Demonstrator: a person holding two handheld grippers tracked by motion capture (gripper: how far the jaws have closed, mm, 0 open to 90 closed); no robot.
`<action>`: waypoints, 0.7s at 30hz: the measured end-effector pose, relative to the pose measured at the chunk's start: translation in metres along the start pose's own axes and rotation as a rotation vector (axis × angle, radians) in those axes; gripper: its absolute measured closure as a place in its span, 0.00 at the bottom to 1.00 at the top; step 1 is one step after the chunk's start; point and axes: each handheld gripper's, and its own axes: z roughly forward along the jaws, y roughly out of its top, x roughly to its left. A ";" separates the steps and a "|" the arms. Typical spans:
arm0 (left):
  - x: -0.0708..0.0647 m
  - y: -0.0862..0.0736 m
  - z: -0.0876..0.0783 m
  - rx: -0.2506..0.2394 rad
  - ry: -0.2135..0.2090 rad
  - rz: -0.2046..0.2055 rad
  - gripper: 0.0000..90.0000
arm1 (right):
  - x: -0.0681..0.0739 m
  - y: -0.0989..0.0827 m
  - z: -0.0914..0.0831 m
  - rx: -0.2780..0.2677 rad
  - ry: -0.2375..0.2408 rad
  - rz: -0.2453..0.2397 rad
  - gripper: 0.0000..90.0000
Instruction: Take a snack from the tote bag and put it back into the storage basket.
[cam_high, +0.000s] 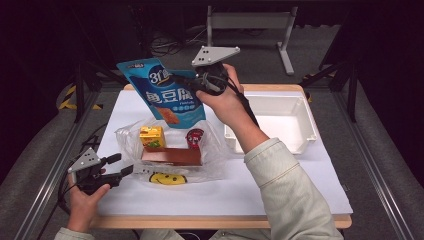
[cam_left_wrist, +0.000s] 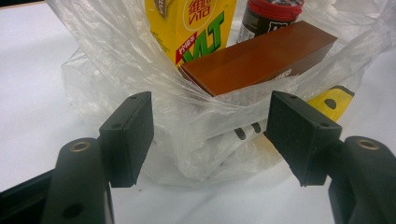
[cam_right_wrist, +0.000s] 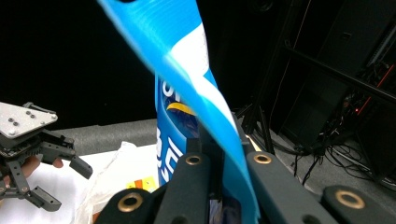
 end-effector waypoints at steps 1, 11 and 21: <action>0.000 0.000 0.000 0.000 -0.002 -0.003 0.36 | -0.001 0.000 -0.003 -0.002 -0.005 0.000 1.00; -0.001 -0.001 0.002 0.004 -0.001 0.001 0.36 | -0.013 0.002 -0.036 -0.018 -0.053 0.011 1.00; -0.001 -0.001 0.002 0.004 0.002 0.002 0.36 | -0.024 -0.001 -0.060 -0.013 -0.104 0.021 1.00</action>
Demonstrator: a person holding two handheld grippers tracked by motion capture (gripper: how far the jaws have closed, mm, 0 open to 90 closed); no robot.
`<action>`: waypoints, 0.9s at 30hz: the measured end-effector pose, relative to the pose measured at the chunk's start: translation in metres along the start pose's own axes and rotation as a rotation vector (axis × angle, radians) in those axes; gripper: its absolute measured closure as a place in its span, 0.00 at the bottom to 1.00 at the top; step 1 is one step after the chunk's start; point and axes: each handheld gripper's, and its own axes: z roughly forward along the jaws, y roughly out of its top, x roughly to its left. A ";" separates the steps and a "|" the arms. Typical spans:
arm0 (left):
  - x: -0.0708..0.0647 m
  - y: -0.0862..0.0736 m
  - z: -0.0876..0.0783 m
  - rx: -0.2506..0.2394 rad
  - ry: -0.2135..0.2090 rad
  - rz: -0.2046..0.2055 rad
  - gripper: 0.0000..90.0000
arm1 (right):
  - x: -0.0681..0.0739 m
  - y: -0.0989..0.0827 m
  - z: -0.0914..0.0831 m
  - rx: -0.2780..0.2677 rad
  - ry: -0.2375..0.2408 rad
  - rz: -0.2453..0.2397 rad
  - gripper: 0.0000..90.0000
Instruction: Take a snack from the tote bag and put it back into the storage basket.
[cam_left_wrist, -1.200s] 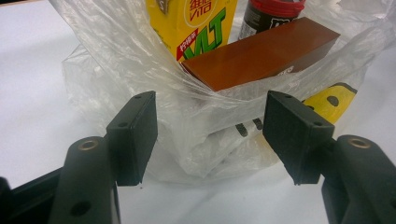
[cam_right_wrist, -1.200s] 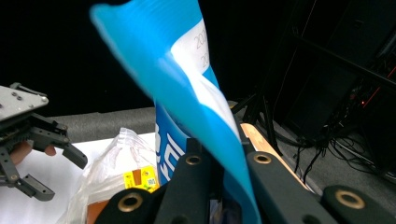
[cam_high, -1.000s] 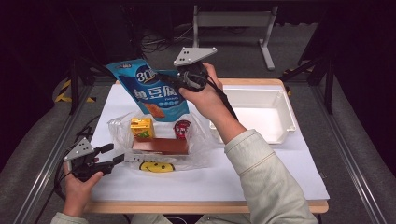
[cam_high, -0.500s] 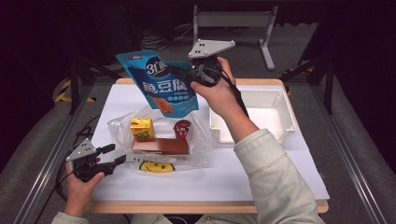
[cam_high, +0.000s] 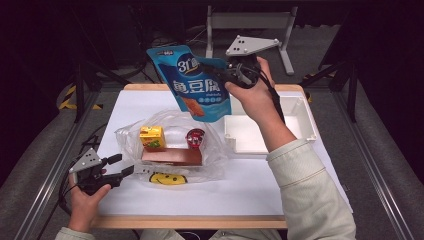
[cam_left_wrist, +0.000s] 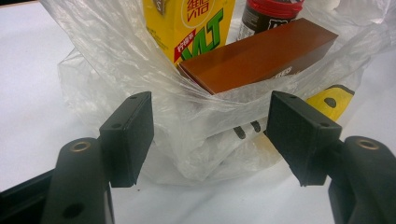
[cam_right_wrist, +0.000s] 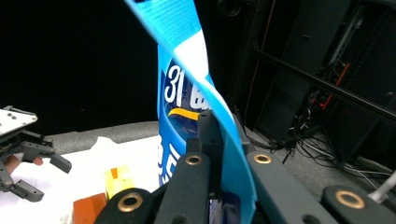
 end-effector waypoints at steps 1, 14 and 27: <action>0.000 0.000 0.000 0.002 0.003 0.000 0.36 | -0.002 0.000 -0.002 0.000 -0.006 0.001 1.00; 0.000 0.000 0.000 0.001 0.001 -0.004 0.36 | -0.021 -0.008 -0.026 0.006 -0.078 0.014 1.00; 0.000 0.000 0.003 0.009 -0.001 -0.005 0.36 | -0.046 -0.022 -0.044 0.012 -0.146 0.033 1.00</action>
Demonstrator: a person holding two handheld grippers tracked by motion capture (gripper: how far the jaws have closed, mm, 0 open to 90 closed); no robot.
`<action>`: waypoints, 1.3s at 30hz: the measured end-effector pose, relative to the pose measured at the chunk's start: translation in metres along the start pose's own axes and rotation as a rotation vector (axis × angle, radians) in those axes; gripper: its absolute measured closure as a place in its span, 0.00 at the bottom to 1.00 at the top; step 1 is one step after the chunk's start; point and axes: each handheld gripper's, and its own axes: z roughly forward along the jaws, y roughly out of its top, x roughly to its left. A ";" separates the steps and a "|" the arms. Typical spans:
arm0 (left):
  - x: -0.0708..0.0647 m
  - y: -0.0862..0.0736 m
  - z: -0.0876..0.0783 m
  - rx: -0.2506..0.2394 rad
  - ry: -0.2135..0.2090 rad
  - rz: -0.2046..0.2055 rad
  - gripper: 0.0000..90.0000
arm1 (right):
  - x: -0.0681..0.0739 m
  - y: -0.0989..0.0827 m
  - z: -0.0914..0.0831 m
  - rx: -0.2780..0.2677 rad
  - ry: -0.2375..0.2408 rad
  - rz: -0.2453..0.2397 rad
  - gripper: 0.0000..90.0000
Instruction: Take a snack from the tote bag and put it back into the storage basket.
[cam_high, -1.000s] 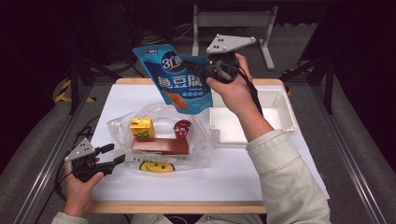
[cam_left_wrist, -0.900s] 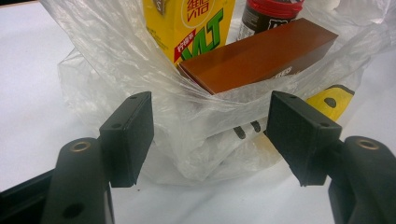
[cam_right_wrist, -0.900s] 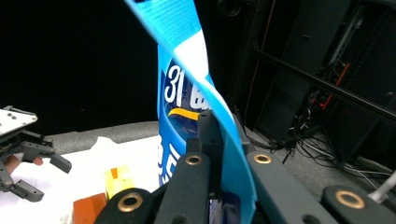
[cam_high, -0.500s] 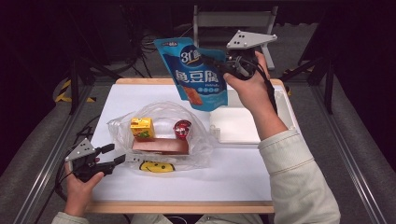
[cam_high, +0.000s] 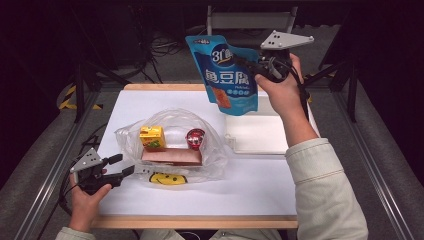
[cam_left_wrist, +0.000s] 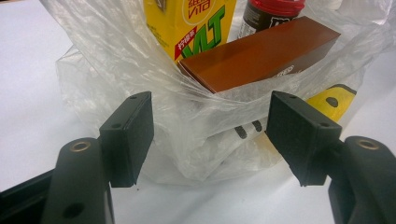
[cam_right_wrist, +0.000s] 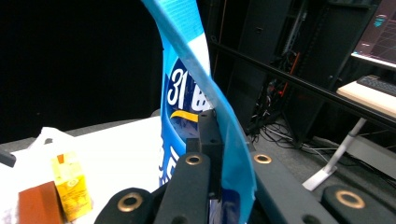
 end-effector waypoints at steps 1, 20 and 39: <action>0.000 0.000 0.000 0.000 0.000 0.000 0.36 | 0.000 0.000 0.000 0.000 0.000 0.000 1.00; 0.000 0.000 -0.001 0.000 0.003 0.003 0.36 | -0.033 -0.023 -0.014 0.019 -0.082 0.038 1.00; 0.000 0.000 -0.001 0.001 0.005 0.004 0.37 | -0.050 -0.053 -0.013 0.047 -0.117 0.055 1.00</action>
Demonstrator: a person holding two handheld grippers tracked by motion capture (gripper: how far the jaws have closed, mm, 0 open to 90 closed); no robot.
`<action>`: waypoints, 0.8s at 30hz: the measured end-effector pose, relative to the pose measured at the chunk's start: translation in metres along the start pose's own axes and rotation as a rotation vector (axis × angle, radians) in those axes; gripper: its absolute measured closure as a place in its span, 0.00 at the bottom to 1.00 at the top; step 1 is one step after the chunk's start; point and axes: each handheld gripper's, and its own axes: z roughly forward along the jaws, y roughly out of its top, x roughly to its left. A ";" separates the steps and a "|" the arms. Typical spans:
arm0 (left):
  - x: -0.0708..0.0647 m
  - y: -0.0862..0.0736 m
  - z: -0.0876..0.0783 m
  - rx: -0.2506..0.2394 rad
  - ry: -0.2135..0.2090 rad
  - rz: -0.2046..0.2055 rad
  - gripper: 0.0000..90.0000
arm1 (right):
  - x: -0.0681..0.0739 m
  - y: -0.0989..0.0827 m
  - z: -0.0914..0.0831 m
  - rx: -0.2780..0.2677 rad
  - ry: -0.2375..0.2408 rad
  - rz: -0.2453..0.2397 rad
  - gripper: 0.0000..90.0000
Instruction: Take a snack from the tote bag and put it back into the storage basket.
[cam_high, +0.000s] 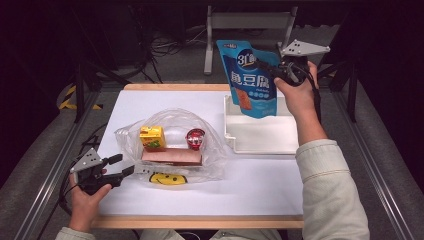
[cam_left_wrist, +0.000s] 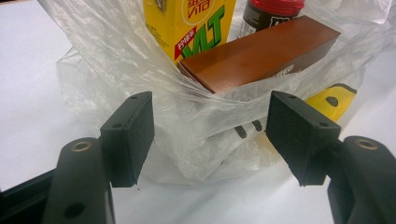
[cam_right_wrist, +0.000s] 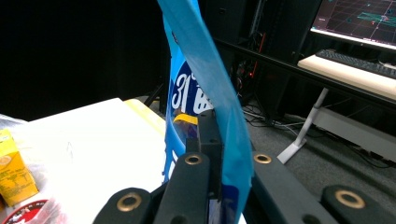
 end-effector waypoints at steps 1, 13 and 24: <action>0.000 0.000 0.000 0.001 0.000 -0.001 0.37 | 0.000 -0.001 0.001 0.005 0.000 -0.001 1.00; 0.000 0.000 0.000 0.003 0.001 -0.001 0.37 | -0.004 -0.020 0.010 0.034 -0.007 0.018 1.00; 0.000 0.000 0.000 0.001 0.000 -0.001 0.37 | -0.006 -0.033 0.019 0.049 -0.012 0.032 1.00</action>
